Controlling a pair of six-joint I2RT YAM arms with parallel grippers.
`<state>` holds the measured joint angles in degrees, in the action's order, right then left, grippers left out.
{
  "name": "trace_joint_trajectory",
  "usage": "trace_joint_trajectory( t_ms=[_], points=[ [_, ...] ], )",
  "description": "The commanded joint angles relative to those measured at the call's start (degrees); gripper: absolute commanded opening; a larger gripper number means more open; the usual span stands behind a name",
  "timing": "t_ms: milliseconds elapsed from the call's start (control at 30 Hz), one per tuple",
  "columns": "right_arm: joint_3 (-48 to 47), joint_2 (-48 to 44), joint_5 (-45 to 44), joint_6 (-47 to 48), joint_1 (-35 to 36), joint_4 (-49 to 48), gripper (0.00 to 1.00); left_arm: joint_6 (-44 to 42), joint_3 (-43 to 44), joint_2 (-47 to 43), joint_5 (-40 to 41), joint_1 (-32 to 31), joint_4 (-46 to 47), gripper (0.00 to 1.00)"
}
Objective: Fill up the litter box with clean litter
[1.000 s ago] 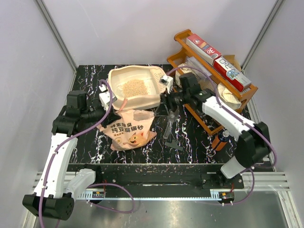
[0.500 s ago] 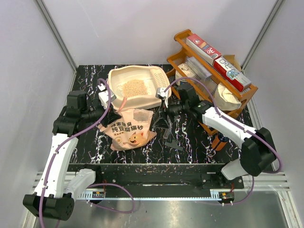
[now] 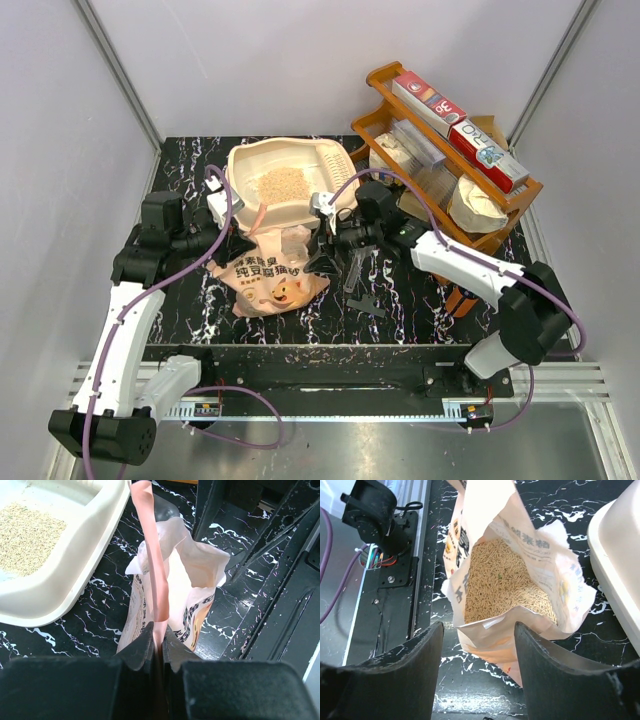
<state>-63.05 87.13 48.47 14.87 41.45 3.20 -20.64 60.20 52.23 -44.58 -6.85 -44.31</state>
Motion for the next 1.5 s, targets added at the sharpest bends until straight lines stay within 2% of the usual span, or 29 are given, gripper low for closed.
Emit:
trace_joint_trajectory(
  t_ms=[0,233,300,333,400,433,500,533,600,633,700,767,833,900,967,1000,1167,1467],
  points=[
    [1.0,1.02,-2.67,-4.49,1.26,-10.74,0.62,1.39,0.53,-1.69,-2.97,-0.09,8.72,0.0],
    [0.47,2.43,-5.84,-4.41,2.23,-11.9,0.52,1.57,0.88,-1.51,-2.62,-0.09,8.81,0.0],
    [0.56,2.69,-6.19,-5.2,2.32,-12.51,0.44,1.75,0.79,-1.51,-2.62,-0.09,8.81,0.0],
    [0.64,2.78,-6.45,-5.73,2.4,-13.04,0.33,1.75,0.79,-1.6,-2.53,-0.18,8.81,0.0],
    [1.0,2.6,-6.54,-6.69,2.4,-14.18,0.25,1.75,0.97,-1.52,-2.1,-0.09,8.46,0.0],
    [1.08,2.52,-6.54,-6.87,2.41,-14.28,0.17,1.23,1.31,-1.51,-1.92,-0.18,8.11,0.03],
    [1.61,2.17,-7.33,-6.88,2.4,-14.89,0.1,0.78,2.8,-1.25,-1.48,-0.18,6.53,0.08],
    [1.78,2.08,-7.51,-6.79,2.32,-14.89,0.06,1.04,5.25,-1.25,-1.48,-0.09,5.83,0.15],
    [2.14,1.73,-7.69,-6.18,2.32,-14.89,0.04,2.44,8.6,-1.08,-0.78,0.0,4.94,0.23],
    [2.23,1.72,-7.69,-6.0,2.4,-14.72,0.03,3.93,12.27,-0.9,-0.43,-0.09,4.94,0.32],
    [2.31,1.72,-7.6,-5.38,2.41,-14.54,0.02,5.08,15.72,0.67,0.45,0.0,5.38,0.39],
    [2.31,1.81,-7.6,-4.6,2.32,-14.28,0.01,6.75,19.33,3.65,1.51,0.26,6.51,0.45],
    [2.23,1.81,-7.69,-4.15,2.32,-14.1,0.01,5.71,20.91,6.38,3.35,0.26,7.22,0.47],
    [2.31,1.37,-7.86,-3.27,2.32,-13.75,0.01,3.78,21.18,11.81,5.71,0.35,7.4,0.46],
    [2.4,0.94,-8.3,-2.66,2.32,-13.49,0.0,1.05,21.79,18.22,5.99,0.44,7.58,0.4],
    [2.4,0.85,-8.39,-2.48,2.23,-13.22,0.0,-0.09,22.15,20.52,5.12,0.52,7.4,0.35],
    [3.45,-0.29,-8.13,-1.69,2.23,-13.05,0.01,-6.42,24.78,32.3,0.73,0.09,7.93,0.23],
    [2.58,-0.12,-8.21,-0.28,2.23,-10.32,0.02,-11.43,20.31,37.95,-10.52,-4.91,7.93,0.18]
  ],
)
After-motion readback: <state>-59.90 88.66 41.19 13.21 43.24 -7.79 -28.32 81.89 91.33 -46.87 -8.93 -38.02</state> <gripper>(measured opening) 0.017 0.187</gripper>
